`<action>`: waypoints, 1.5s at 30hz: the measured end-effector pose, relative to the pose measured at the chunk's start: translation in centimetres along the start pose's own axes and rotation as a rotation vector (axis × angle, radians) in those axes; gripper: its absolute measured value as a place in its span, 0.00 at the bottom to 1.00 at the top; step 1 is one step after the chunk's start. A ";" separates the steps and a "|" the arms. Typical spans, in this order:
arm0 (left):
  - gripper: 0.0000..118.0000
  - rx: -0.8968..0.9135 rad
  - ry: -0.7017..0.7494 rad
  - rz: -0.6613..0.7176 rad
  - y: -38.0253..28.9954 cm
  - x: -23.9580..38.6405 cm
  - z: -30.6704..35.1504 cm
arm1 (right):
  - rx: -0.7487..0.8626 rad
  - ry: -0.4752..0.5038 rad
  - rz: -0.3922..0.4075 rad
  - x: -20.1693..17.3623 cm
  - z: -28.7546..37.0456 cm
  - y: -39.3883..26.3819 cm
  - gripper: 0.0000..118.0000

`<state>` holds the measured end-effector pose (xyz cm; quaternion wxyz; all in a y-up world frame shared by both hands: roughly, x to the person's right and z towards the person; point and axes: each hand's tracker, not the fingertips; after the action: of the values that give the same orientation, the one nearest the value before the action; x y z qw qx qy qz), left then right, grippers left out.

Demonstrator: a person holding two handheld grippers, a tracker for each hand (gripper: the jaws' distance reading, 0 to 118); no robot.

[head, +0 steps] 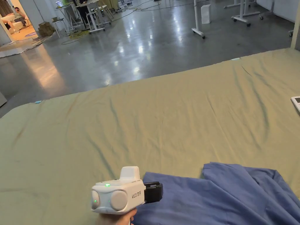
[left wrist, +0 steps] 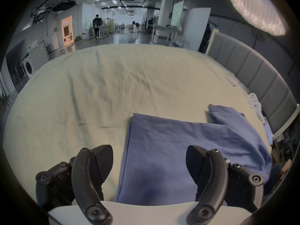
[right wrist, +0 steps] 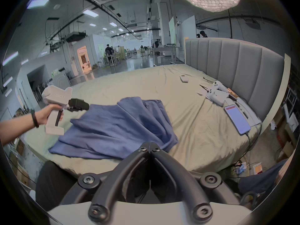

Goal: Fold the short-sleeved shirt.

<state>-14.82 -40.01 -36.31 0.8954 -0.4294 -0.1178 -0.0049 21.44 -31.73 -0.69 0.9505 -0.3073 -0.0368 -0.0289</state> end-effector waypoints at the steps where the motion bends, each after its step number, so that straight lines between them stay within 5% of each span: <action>1: 0.79 -0.001 -0.001 -0.001 0.2 -0.1 -1.0 | -0.003 -0.005 0.010 0.1 0.1 -0.2 0.00; 10: 0.66 -0.045 0.039 -0.099 1.4 0.4 -4.9 | -0.079 -0.040 -0.006 1.5 -0.2 -1.1 0.00; 14: 0.05 -0.035 0.044 -0.147 1.2 1.4 -3.9 | -0.076 -0.029 -0.020 1.7 -0.5 -1.2 0.00; 23: 0.05 -0.085 0.047 -0.129 1.0 1.9 -5.4 | -0.002 0.059 0.001 3.1 -5.6 4.0 0.01; 25: 0.05 -0.083 0.048 -0.150 0.9 2.0 -5.5 | -0.002 0.095 -0.001 3.9 -9.1 7.1 0.22; 26: 0.05 -0.080 0.044 -0.148 0.9 1.8 -5.6 | -0.021 0.109 0.011 4.2 -11.2 8.6 0.49; 27: 0.04 -0.076 0.032 -0.115 1.0 1.6 -5.6 | -0.065 0.123 0.038 4.4 -13.6 10.0 0.64; 28: 0.05 -0.075 0.023 -0.039 1.0 1.2 -5.7 | -0.094 0.121 0.052 4.4 -16.1 11.4 0.69; 35: 0.05 -0.123 0.027 -0.055 2.0 1.3 -6.2 | -0.352 0.028 -0.046 6.1 -31.9 15.8 0.68; 39: 0.05 -0.143 0.028 -0.068 2.4 1.3 -6.2 | -0.387 -0.025 -0.041 5.4 -34.9 14.9 0.61; 41: 0.05 -0.144 0.026 -0.068 2.2 1.3 -6.3 | -0.404 -0.026 -0.007 4.3 -35.1 14.1 0.61; 45: 0.05 -0.130 0.035 -0.096 1.8 1.5 -6.2 | -0.372 -0.082 0.208 1.5 -35.6 13.0 0.56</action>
<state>-11.85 -43.49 -41.12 0.8663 -0.4803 -0.1221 -0.0627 25.79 -42.12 -36.88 0.8729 -0.4806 -0.0374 0.0756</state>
